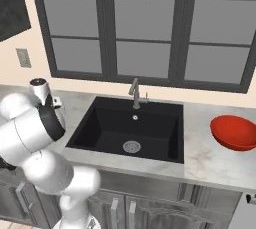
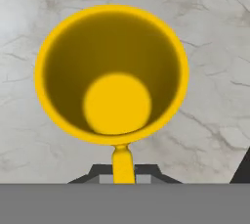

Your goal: Pick the mug and place it in the sink. Pick the bowl and place it in the open cabinet and then close the cabinet.

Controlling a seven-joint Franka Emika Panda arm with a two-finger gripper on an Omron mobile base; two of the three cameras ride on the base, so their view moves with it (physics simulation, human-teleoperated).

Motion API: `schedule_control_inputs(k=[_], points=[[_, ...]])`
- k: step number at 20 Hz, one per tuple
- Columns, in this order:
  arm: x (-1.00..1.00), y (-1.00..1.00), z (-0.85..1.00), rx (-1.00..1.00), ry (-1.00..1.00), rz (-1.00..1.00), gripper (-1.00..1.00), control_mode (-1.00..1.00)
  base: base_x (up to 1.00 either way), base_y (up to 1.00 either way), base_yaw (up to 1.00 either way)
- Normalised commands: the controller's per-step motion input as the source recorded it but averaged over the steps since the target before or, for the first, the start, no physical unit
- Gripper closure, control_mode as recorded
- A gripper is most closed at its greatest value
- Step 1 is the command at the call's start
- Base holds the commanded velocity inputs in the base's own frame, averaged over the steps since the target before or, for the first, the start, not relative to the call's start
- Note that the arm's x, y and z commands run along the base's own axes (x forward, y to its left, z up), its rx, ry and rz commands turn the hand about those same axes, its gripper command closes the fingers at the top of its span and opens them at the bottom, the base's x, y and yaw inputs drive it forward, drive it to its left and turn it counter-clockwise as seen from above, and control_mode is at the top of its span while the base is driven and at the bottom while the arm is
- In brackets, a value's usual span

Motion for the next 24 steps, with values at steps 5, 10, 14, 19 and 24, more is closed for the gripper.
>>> schedule_control_inputs(k=[5, 10, 14, 19, 24], points=[[-0.44, -0.29, 0.79, -0.04, -0.1, -0.28, 1.0, -1.0, 0.0, 0.0, 0.0], [-0.23, -0.32, 0.95, 0.0, -0.15, -0.41, 1.0, -1.0, 0.0, 0.0, 0.0], [-0.26, -0.39, 0.48, 0.0, -0.12, -0.48, 1.0, -1.0, 0.0, 0.0, 0.0], [-0.04, -0.37, 0.02, 0.0, 0.0, -0.46, 1.0, -1.0, 0.0, 0.0, 0.0], [0.24, -0.08, 0.0, 0.0, 0.01, -0.31, 1.0, -1.0, 0.0, 0.0, 0.0]])
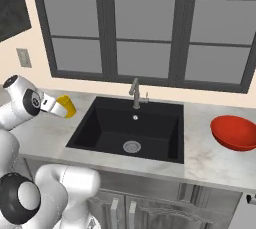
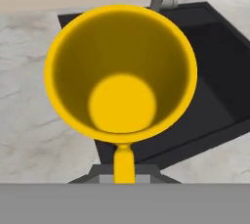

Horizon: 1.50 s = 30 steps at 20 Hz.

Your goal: Pick the mug and place it in the sink. Pick the bowl and place it in the open cabinet and then close the cabinet.

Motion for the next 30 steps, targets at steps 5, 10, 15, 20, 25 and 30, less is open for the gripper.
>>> schedule_control_inputs(k=[5, 10, 15, 20, 25, 30], points=[[0.61, -0.24, 0.0, 0.0, 0.04, -0.16, 1.0, -1.0, 0.0, 0.0, 0.0], [0.66, -0.29, 0.0, 0.0, 0.09, -0.12, 1.0, -1.0, 0.0, 0.0, 0.0], [0.5, -0.43, -0.02, 0.0, 0.14, -0.03, 1.0, -1.0, 0.0, 0.0, 0.0], [0.29, -0.48, -0.19, 0.0, 0.06, 0.0, 1.0, -1.0, 0.0, 0.0, 0.0], [0.1, -0.45, -0.24, 0.0, 0.0, 0.0, 1.0, -1.0, 0.0, 0.0, 0.0], [0.1, -0.39, -0.26, 0.0, 0.01, 0.0, 1.0, -1.0, 0.0, 0.0, 0.0]])
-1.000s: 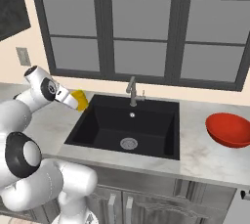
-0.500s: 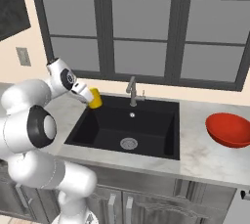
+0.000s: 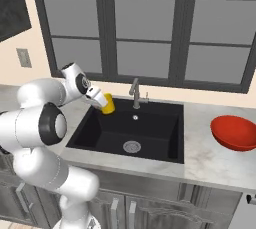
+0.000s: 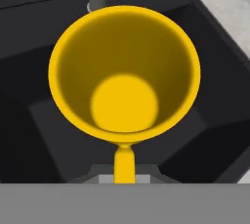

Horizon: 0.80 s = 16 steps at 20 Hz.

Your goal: Pick the mug and place it in the sink. Pick the bowl and place it in the open cabinet and then close the cabinet.

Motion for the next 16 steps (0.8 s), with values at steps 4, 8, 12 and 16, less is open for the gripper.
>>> schedule_control_inputs(k=[4, 8, 12, 16], points=[[0.15, -0.22, -0.26, 0.0, 0.14, 0.0, 1.0, -1.0, 0.0, 0.0, 0.0], [0.2, -0.12, -0.19, 0.03, 0.09, 0.01, 1.0, -1.0, 0.0, 0.0, 0.0], [0.1, -0.29, -0.15, 0.09, 0.01, 0.06, 1.0, -1.0, 0.0, 0.0, 0.0], [0.0, -0.23, -0.39, 0.07, -0.03, 0.06, 1.0, -1.0, 0.0, 0.0, 0.0]])
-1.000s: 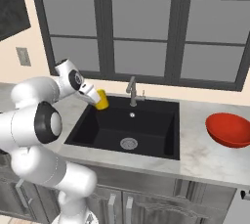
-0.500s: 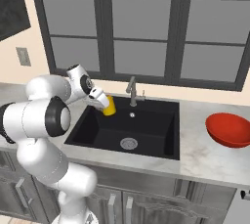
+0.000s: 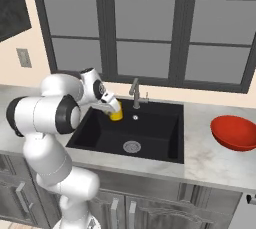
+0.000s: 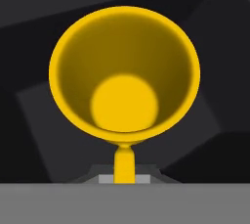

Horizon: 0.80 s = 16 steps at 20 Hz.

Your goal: Pick the mug and place it in the sink. Pick the bowl and place it in the open cabinet and then close the cabinet.

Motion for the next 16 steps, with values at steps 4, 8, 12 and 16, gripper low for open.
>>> schedule_control_inputs(k=[4, 8, 12, 16], points=[[0.0, -0.17, -0.45, 0.06, -0.01, 0.04, 1.0, -1.0, 0.0, 0.0, 0.0], [0.0, -0.17, -0.4, 0.06, 0.0, 0.02, 1.0, -1.0, 0.0, 0.0, 0.0], [-0.01, -0.09, -0.35, 0.04, -0.05, 0.0, 1.0, -1.0, 0.0, 0.0, 0.0], [0.0, -0.08, -0.33, 0.0, -0.14, 0.0, 1.0, -1.0, 0.0, 0.0, 0.0]])
